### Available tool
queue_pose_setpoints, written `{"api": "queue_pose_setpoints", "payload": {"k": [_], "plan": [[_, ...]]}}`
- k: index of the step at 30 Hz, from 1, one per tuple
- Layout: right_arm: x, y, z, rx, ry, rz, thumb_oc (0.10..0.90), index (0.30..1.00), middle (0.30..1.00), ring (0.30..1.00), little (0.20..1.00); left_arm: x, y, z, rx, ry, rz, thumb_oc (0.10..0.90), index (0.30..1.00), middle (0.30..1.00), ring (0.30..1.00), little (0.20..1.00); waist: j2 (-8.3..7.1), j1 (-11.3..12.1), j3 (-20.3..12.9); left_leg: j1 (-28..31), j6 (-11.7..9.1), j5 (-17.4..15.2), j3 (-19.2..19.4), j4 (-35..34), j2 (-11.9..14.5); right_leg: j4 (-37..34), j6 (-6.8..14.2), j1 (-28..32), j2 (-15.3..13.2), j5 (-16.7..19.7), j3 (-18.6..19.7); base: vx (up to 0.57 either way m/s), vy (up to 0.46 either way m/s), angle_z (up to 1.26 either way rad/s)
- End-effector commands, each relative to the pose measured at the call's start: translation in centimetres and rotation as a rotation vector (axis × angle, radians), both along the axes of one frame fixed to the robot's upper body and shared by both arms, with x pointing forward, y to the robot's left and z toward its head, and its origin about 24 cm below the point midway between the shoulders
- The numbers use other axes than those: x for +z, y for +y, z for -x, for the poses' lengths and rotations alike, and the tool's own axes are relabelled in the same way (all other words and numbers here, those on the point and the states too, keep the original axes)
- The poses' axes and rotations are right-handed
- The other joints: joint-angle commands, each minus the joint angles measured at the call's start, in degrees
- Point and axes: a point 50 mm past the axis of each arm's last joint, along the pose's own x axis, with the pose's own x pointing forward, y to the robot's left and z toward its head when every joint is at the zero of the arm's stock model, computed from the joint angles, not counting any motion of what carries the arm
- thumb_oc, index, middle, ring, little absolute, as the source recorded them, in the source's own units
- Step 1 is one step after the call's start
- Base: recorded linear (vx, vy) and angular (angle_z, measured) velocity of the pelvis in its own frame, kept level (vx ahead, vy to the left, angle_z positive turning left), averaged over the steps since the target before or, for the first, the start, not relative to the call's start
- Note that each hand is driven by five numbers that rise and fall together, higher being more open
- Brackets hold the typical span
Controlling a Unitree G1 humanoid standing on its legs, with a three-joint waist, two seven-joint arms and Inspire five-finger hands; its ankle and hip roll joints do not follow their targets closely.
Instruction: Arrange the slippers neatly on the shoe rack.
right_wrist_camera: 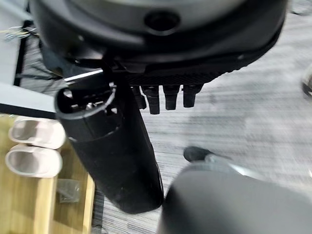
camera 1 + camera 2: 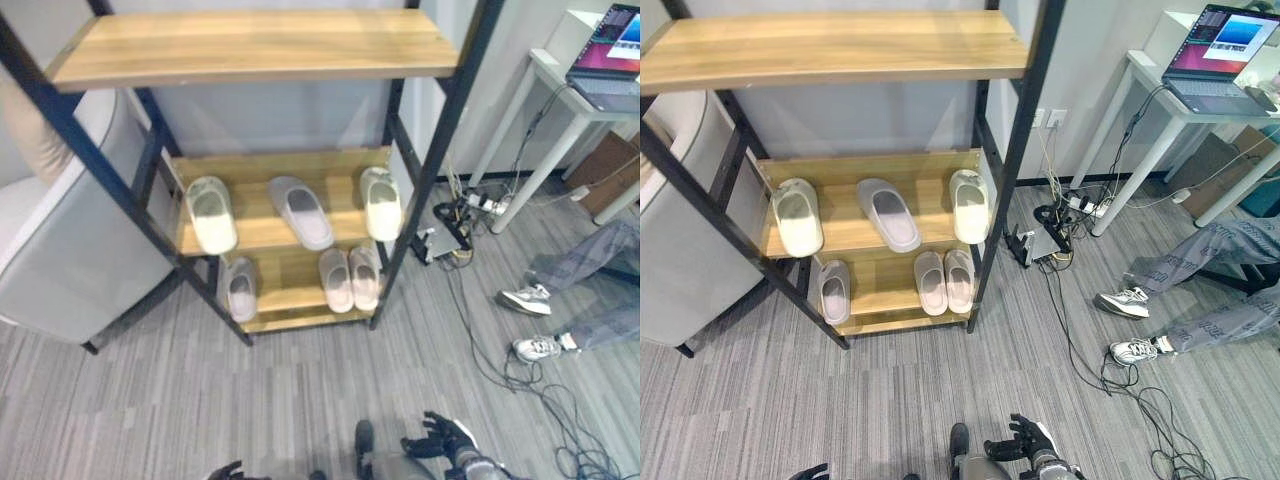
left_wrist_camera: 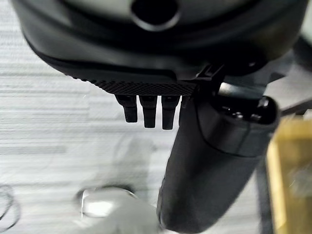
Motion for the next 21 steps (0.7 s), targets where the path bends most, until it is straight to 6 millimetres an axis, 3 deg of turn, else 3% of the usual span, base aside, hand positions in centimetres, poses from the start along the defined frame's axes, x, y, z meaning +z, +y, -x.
{"api": "queue_pose_setpoints", "payload": {"k": [1, 3, 4, 5, 7, 8, 14, 17, 18, 21], "plan": [[1.4, -1.9, 0.4, 0.054, -0.085, 0.085, 0.8, 0.9, 0.9, 0.9, 0.9, -0.1, -1.1, -0.4, 0.005, -0.031, -0.002, 0.8, 0.9, 0.9, 0.9, 0.9, -0.04, -1.36, 0.05, -0.43, 1.81, 4.57, 2.24, -10.99, 5.59, 6.1, 5.54, 1.24, -0.24, -10.52, 1.11, 0.1, 0.067, -0.05], [1.9, -1.9, -0.3, 0.059, -0.124, 0.096, 0.8, 0.9, 0.9, 0.9, 0.9, -0.3, -1.6, -0.2, 0.011, -0.022, -0.009, 0.8, 0.9, 0.9, 0.9, 0.9, -0.13, -0.68, -0.22, -0.34, 1.82, 5.21, 0.66, -17.19, 6.76, 6.19, 6.11, 1.98, -0.66, -11.14, 1.32, 0.18, 0.192, -0.03], [2.5, -2.0, -1.2, 0.048, -0.174, 0.104, 0.8, 0.9, 0.9, 0.9, 0.9, -0.3, -1.8, -0.2, 0.036, -0.026, -0.026, 0.8, 0.9, 0.9, 0.9, 0.9, -0.04, 0.26, -0.3, 0.2, -0.52, 10.26, -6.55, -24.25, 9.18, 6.89, 6.56, 3.15, -0.78, -12.38, 3.13, 0.18, 0.235, -0.04], [2.5, -2.0, -1.2, 0.048, -0.174, 0.104, 0.8, 0.9, 0.9, 0.9, 0.9, -0.3, -1.8, -0.2, 0.036, -0.026, -0.026, 0.8, 0.9, 0.9, 0.9, 0.9, -0.03, 0.22, -0.41, 0.12, -0.53, 10.44, -6.58, -24.42, 9.17, 6.82, 6.55, 3.03, -0.77, -12.28, 3.09, 0.21, 0.273, -0.17], [3.1, -2.2, -2.0, 0.052, -0.215, 0.106, 0.8, 0.9, 0.9, 0.9, 0.9, -0.4, -2.1, -0.2, 0.049, -0.023, -0.018, 0.8, 0.9, 0.9, 0.9, 0.9, 0.04, 0.52, -0.97, 1.23, -1.29, 10.9, -11.59, -26.68, 9.08, 6.8, 7.02, 3.38, -0.95, -12.35, 4.75, 0.15, 0.205, -0.62], [3.5, -2.6, -2.1, 0.066, -0.231, 0.111, 0.8, 0.9, 0.9, 0.9, 0.9, -0.7, -2.4, 0.6, 0.028, 0.009, -0.013, 0.8, 0.9, 0.9, 0.9, 0.9, 0.76, -0.06, -2.56, 4.82, -1.89, 10.18, -12.88, -30.83, 9.47, 6.79, 7.91, 3.67, -1.24, -12.39, 5.75, 0.15, 0.214, -0.84], [4.3, -2.3, -2.7, 0.089, -0.278, 0.085, 0.8, 0.9, 0.9, 0.9, 0.9, -0.7, -2.3, 1.1, -0.022, 0.035, -0.02, 0.8, 0.9, 0.9, 0.9, 0.9, 0.37, -0.37, -4.04, 7.27, -1.28, 8.06, -12.59, -30.96, 7.14, 6.99, 9.29, 3.47, -2.75, -10.63, 8.77, 0.09, 0.206, -0.42], [3.7, -1.3, -2.9, 0.086, -0.25, 0.043, 0.8, 0.9, 0.9, 0.9, 0.9, -0.5, -1.3, 0.8, -0.005, 0.023, -0.041, 0.8, 0.9, 0.9, 0.9, 0.9, 0.43, 0.13, -4.58, 8.63, 0.04, 5.96, -9.23, -30.85, 5.83, 6.87, 11.13, 2.09, -4.34, -8.26, 10.39, 0.01, 0.224, -0.49], [3.8, -0.6, -3.8, 0.112, -0.257, 0.018, 0.8, 0.9, 0.9, 0.9, 0.9, -0.3, -0.7, 0.8, 0.017, 0.016, -0.05, 0.8, 0.9, 0.9, 0.9, 0.9, 0.84, 0.71, -4.3, 9.43, 0.46, 5.62, -6.78, -31.39, 5.79, 7.33, 12.1, 0.65, -4.88, -6.84, 9.89, -0.03, 0.097, -0.61], [3.6, 0.0, -3.7, 0.147, -0.244, -0.008, 0.8, 0.9, 0.9, 0.9, 0.9, -0.1, 0.0, 0.8, 0.005, 0.015, -0.064, 0.8, 0.9, 0.9, 0.9, 0.9, 1.17, 1.09, -4.12, 10.07, 0.73, 5.63, -5.54, -32.08, 5.63, 7.6, 12.71, 0.26, -5.28, -6.51, 9.07, -0.01, 0.066, -0.89]]}}
